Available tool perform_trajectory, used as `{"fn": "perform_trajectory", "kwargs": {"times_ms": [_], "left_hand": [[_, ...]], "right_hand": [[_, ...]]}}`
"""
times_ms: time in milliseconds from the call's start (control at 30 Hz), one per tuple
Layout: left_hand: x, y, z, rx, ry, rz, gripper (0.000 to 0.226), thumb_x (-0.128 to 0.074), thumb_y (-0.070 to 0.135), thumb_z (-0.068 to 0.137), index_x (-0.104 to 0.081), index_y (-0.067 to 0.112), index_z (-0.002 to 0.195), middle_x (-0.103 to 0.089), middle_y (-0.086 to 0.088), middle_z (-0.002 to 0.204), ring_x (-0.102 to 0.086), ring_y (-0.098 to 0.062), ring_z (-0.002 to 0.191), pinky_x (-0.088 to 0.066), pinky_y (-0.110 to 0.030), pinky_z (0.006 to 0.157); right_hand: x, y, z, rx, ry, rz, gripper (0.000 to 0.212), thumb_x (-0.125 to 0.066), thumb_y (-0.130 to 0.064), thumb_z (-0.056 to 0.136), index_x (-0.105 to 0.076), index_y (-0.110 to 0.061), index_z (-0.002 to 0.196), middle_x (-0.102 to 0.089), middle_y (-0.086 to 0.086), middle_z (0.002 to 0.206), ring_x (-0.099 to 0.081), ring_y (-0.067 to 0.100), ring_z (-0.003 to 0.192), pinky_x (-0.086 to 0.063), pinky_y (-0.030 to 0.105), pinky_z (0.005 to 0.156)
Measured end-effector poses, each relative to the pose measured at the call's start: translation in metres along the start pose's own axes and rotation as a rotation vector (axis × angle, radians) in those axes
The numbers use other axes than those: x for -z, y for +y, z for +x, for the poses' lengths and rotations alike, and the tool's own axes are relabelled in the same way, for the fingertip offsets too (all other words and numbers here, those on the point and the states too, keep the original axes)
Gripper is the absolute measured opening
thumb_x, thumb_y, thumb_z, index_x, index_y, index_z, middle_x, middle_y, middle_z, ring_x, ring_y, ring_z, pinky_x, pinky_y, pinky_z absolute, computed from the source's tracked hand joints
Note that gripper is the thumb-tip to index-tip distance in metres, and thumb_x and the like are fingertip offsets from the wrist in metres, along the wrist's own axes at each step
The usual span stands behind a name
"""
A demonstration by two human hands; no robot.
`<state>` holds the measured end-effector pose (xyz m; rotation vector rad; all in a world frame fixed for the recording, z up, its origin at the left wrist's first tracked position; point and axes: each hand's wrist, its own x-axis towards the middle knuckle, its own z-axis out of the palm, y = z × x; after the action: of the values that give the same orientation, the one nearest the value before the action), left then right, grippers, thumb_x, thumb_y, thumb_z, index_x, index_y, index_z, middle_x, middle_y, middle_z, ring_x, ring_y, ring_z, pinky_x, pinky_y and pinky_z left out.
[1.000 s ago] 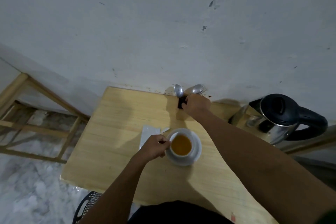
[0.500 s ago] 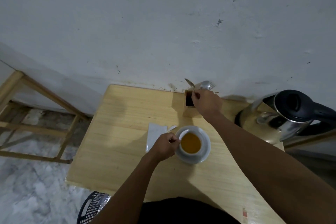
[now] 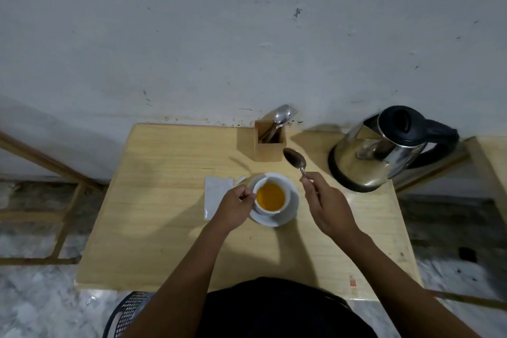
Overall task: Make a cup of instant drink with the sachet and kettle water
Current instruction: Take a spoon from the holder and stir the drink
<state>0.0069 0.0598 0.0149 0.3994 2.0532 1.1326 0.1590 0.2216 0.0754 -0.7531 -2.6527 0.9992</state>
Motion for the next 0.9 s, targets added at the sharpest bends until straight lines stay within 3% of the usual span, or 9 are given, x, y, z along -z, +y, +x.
{"fn": "perform_trajectory", "kwargs": {"times_ms": [133, 300, 500, 667, 800, 900], "left_hand": [[-0.002, 0.002, 0.0, -0.01, 0.013, 0.03, 0.025, -0.053, 0.02, 0.095, -0.05, 0.013, 0.071, -0.051, -0.003, 0.065, -0.047, -0.015, 0.057, -0.04, -0.033, 0.061], [-0.005, 0.001, 0.002, -0.006, 0.041, 0.055, 0.022, -0.052, 0.022, 0.095, -0.055, 0.009, 0.077, -0.057, -0.012, 0.071, -0.053, -0.023, 0.065, -0.045, -0.038, 0.063], [-0.009, 0.007, 0.0, 0.014, 0.086, 0.043, 0.027, -0.051, 0.02, 0.094, -0.048, 0.015, 0.068, -0.061, -0.014, 0.075, -0.065, -0.039, 0.081, -0.053, -0.048, 0.076], [-0.01, 0.01, -0.003, 0.038, 0.088, 0.0, 0.022, -0.051, 0.019, 0.094, -0.051, 0.014, 0.072, -0.066, -0.017, 0.081, -0.068, -0.038, 0.083, -0.057, -0.047, 0.078], [-0.009, 0.01, -0.003, 0.049, 0.079, -0.007, 0.021, -0.051, 0.02, 0.093, -0.053, 0.016, 0.072, -0.069, -0.02, 0.089, -0.068, -0.038, 0.086, -0.055, -0.048, 0.081], [-0.009, 0.011, -0.004, 0.05, 0.066, -0.008, 0.02, -0.051, 0.02, 0.094, -0.053, 0.016, 0.075, -0.067, -0.014, 0.08, -0.069, -0.036, 0.083, -0.055, -0.044, 0.078]], "right_hand": [[-0.014, 0.015, -0.026, -0.128, -0.171, -0.098, 0.028, -0.033, -0.04, 0.102, -0.055, -0.028, 0.116, -0.051, -0.011, 0.059, -0.054, 0.019, 0.06, -0.036, 0.031, 0.052], [-0.022, 0.016, -0.039, -0.237, -0.192, -0.07, 0.025, -0.038, -0.03, 0.101, -0.05, -0.02, 0.121, -0.05, -0.01, 0.061, -0.05, 0.015, 0.059, -0.032, 0.033, 0.051], [-0.019, 0.007, -0.034, -0.277, -0.213, -0.176, 0.019, -0.037, -0.03, 0.102, -0.046, -0.016, 0.112, -0.055, -0.001, 0.074, -0.05, 0.023, 0.064, -0.028, 0.033, 0.049], [-0.009, -0.01, -0.023, -0.245, -0.333, -0.325, 0.019, -0.039, -0.024, 0.098, -0.047, -0.013, 0.112, -0.064, 0.008, 0.095, -0.05, 0.026, 0.073, -0.033, 0.033, 0.061], [-0.007, -0.022, -0.01, -0.144, -0.444, -0.48, 0.027, -0.039, -0.018, 0.098, -0.046, -0.011, 0.123, -0.063, 0.01, 0.113, -0.059, 0.029, 0.089, -0.04, 0.033, 0.068], [-0.012, -0.029, 0.002, -0.01, -0.489, -0.688, 0.033, -0.044, -0.017, 0.097, -0.049, -0.018, 0.129, -0.065, 0.008, 0.112, -0.064, 0.027, 0.093, -0.042, 0.033, 0.067]]}}
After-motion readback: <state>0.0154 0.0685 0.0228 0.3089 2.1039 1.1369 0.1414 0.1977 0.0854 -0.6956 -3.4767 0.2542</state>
